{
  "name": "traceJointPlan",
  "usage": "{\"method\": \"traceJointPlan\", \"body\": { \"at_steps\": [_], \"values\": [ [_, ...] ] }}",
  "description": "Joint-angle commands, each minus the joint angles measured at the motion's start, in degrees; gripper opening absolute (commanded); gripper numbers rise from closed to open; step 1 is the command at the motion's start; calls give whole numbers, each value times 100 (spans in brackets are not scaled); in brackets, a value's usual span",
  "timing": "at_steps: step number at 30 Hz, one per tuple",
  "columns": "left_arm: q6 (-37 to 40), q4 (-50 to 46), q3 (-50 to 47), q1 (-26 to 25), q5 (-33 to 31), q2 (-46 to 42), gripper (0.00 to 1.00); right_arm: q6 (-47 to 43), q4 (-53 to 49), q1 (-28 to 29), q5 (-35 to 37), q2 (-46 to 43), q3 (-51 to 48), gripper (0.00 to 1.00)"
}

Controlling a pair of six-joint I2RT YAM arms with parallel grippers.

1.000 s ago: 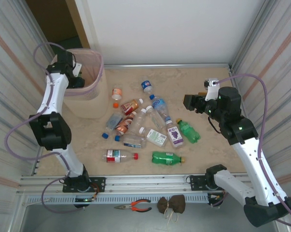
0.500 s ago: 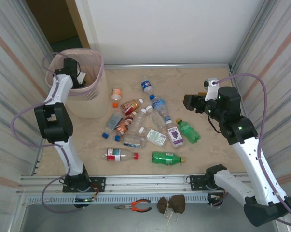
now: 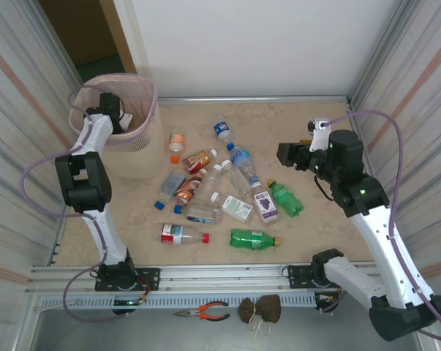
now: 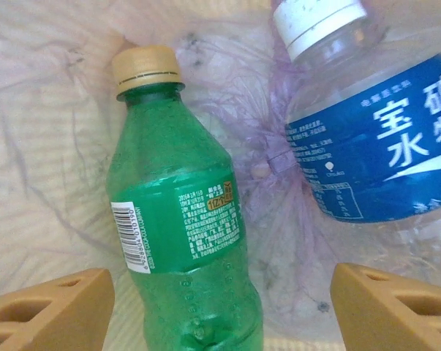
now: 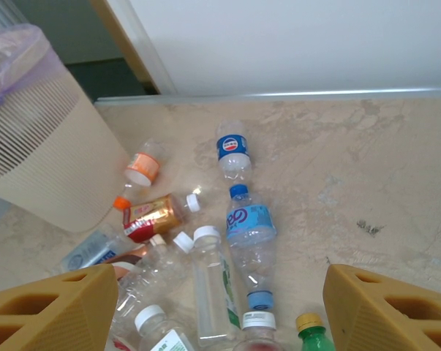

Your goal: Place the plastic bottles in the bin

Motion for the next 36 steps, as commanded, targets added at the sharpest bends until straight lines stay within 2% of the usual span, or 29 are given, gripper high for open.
{"method": "traceJointPlan", "body": {
  "at_steps": [1, 13, 23, 26, 36],
  "values": [
    [-119, 35, 101, 33, 157, -504, 78, -54, 60, 56, -50, -81, 94, 73],
    [-245, -240, 771, 33, 439, -1388, 78, -72, 16, 50, -37, -143, 153, 73],
    [-677, -198, 1417, -10, 1509, -1997, 75, -63, 17, 48, -72, -117, 235, 73],
    [-695, -90, 1505, -198, 1727, -2151, 75, -67, 12, 52, -74, -108, 252, 73],
    [-714, -86, 2035, -1307, 1126, -2182, 74, -63, -19, 57, -118, -59, 340, 73]
  ]
}}
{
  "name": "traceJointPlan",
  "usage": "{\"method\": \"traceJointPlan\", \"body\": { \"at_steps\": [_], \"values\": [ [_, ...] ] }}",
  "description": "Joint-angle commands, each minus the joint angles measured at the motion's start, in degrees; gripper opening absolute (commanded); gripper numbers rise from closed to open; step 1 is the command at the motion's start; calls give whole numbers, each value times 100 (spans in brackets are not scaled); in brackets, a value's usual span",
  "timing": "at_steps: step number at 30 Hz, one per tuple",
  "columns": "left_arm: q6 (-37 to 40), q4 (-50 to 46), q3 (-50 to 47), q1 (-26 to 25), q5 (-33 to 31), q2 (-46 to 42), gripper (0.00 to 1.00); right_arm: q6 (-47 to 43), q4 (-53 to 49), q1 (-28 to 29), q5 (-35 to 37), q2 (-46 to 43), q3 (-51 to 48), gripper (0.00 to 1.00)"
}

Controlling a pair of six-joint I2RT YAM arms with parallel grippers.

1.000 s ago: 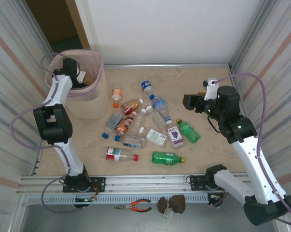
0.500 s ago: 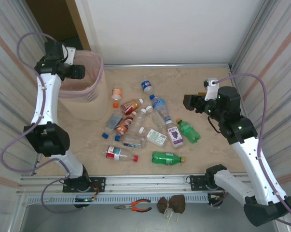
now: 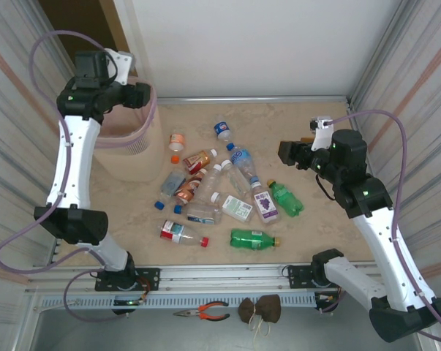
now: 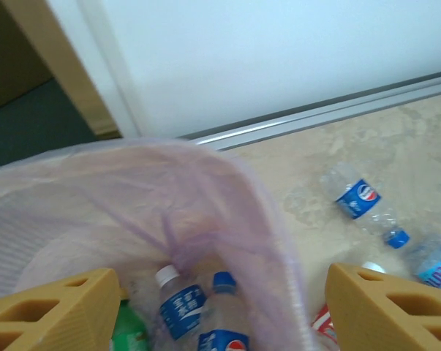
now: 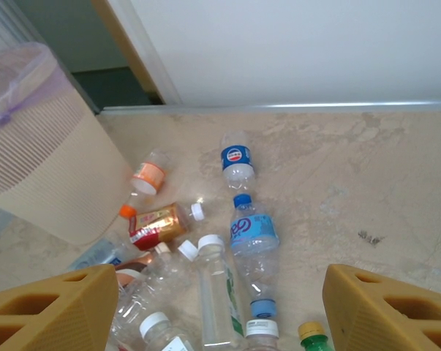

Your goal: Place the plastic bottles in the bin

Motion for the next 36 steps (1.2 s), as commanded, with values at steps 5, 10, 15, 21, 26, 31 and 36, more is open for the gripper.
{"method": "traceJointPlan", "body": {
  "at_steps": [5, 10, 15, 21, 26, 31, 36],
  "values": [
    [-78, 209, 270, -926, -613, -42, 74, -61, -22, 58, -121, -29, 204, 73],
    [10, 336, 287, -1615, -1179, 221, 72, -45, -52, 62, -127, -54, 195, 72],
    [157, 368, 398, -2256, -1854, 684, 72, -32, -83, 67, -109, -90, 185, 73],
    [201, 257, 566, -2704, -2593, 1462, 70, -19, -116, 68, -109, -115, 158, 72],
    [141, 9, 734, -2832, -2987, 2184, 71, -19, -153, 68, -87, -152, 130, 72],
    [-32, -723, 1304, -2804, -3232, 3198, 74, -10, -180, 62, -72, -195, 104, 72],
    [-191, -1032, 1508, -2787, -3496, 3824, 74, -2, -179, 64, -56, -205, 76, 72]
  ]
}}
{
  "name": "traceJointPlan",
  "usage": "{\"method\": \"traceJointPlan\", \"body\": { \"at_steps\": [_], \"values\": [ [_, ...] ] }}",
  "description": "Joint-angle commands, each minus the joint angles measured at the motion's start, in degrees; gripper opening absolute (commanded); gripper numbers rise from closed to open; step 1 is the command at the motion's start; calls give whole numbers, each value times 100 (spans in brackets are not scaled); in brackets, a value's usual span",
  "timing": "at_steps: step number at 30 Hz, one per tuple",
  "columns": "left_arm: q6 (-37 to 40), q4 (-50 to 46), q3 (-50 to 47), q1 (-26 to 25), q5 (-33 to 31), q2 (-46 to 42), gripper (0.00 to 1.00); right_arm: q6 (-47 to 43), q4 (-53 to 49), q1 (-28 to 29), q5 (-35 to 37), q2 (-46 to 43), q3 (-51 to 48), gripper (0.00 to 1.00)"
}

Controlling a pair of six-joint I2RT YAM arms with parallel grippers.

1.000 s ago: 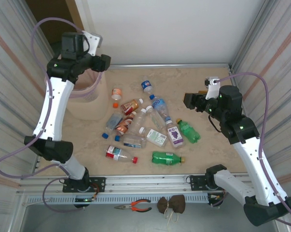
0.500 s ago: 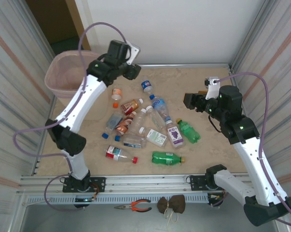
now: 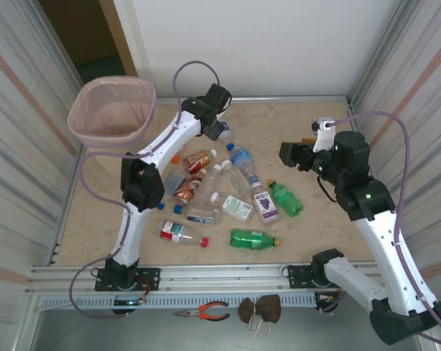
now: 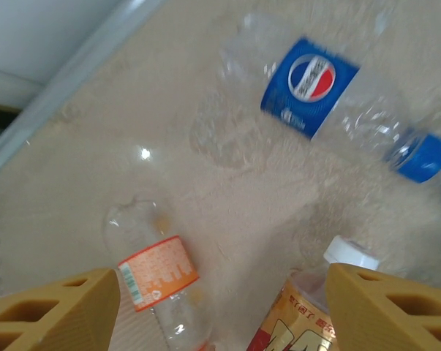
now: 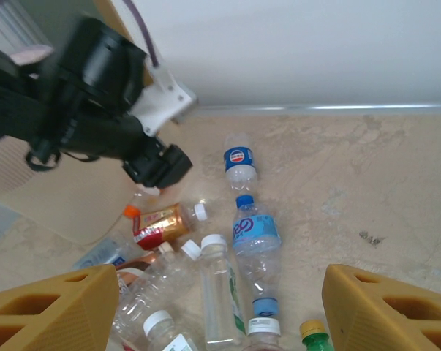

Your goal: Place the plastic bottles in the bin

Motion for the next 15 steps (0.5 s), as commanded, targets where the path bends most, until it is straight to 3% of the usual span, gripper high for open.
{"method": "traceJointPlan", "body": {
  "at_steps": [1, 5, 15],
  "values": [
    [-189, -460, 172, 34, -420, 224, 75, -4, -88, 55, -52, -87, 54, 72],
    [-468, -393, 34, 167, -592, 335, 83, -4, -96, 56, -41, -91, 27, 72],
    [-1570, -409, -10, 920, 107, 379, 79, -4, -64, 52, -19, -101, -37, 73]
  ]
}}
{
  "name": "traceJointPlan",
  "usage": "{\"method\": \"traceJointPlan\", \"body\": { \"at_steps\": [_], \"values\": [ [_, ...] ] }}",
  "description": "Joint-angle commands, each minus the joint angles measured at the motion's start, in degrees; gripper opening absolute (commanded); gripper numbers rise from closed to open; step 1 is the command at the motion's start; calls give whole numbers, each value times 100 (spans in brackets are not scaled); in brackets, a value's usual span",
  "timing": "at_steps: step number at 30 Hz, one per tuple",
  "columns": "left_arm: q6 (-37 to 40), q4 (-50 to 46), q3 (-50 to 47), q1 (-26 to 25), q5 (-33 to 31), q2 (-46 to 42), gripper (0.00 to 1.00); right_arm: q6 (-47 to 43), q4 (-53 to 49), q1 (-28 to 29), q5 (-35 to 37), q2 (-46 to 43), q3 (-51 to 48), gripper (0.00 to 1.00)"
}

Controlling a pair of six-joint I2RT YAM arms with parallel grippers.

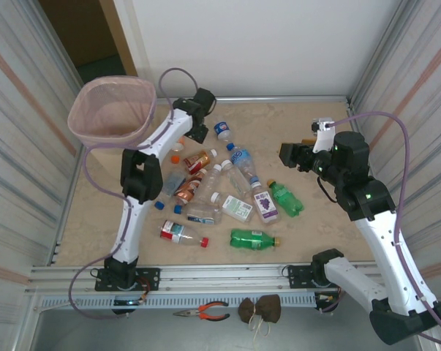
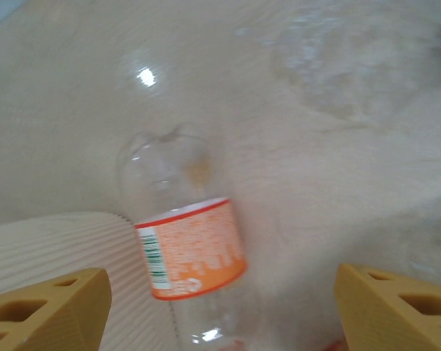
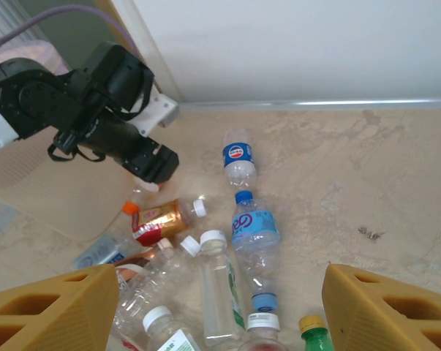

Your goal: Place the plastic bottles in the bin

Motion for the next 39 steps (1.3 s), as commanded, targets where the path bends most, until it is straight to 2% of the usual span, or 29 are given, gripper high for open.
{"method": "traceJointPlan", "body": {
  "at_steps": [1, 15, 39],
  "values": [
    [-575, -147, 52, 166, 205, -6, 77, -4, 14, 52, -19, -98, -41, 73],
    [-767, -256, 346, 304, 332, 555, 75, -12, 17, 53, -10, -124, -74, 73],
    [-774, -195, 364, 327, 728, 952, 75, -47, 13, 55, 60, -151, -166, 73]
  ]
}}
